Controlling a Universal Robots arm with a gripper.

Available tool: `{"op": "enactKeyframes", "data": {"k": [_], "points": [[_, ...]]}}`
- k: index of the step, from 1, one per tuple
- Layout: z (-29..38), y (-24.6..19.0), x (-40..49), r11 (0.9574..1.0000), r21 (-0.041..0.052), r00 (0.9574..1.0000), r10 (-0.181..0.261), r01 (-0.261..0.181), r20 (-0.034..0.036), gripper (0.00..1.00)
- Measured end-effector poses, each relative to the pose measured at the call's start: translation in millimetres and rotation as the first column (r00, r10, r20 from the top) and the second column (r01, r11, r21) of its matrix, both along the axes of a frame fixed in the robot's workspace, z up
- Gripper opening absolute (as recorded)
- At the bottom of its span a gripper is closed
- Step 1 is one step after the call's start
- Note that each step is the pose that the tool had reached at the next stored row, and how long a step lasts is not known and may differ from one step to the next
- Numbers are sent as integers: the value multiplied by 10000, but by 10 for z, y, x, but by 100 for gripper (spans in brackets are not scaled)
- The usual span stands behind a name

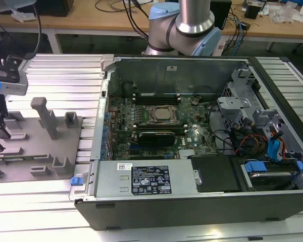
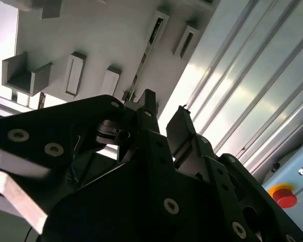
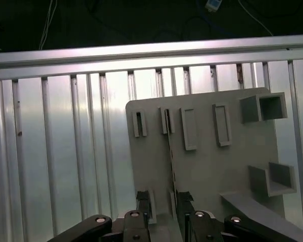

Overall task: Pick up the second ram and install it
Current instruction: 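Pick up the second ram and move it above second insertion slot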

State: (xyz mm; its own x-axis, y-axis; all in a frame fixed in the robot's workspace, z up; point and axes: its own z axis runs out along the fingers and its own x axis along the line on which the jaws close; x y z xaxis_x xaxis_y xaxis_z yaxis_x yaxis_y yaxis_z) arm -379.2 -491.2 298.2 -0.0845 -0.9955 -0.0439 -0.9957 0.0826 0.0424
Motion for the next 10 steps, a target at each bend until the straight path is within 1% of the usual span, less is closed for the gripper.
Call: {"op": "enactKeyframes", "data": {"k": [1, 2, 6, 10], "points": [[-19, 0, 0, 10000, 0, 10000, 0, 0, 0, 36], [-56, 0, 0, 10000, -1, 10000, 0, 0, 0, 36], [-136, 0, 0, 10000, 0, 10000, 0, 0, 0, 36], [-232, 3, -1, 10000, -1, 10000, 0, 0, 0, 36]]}}
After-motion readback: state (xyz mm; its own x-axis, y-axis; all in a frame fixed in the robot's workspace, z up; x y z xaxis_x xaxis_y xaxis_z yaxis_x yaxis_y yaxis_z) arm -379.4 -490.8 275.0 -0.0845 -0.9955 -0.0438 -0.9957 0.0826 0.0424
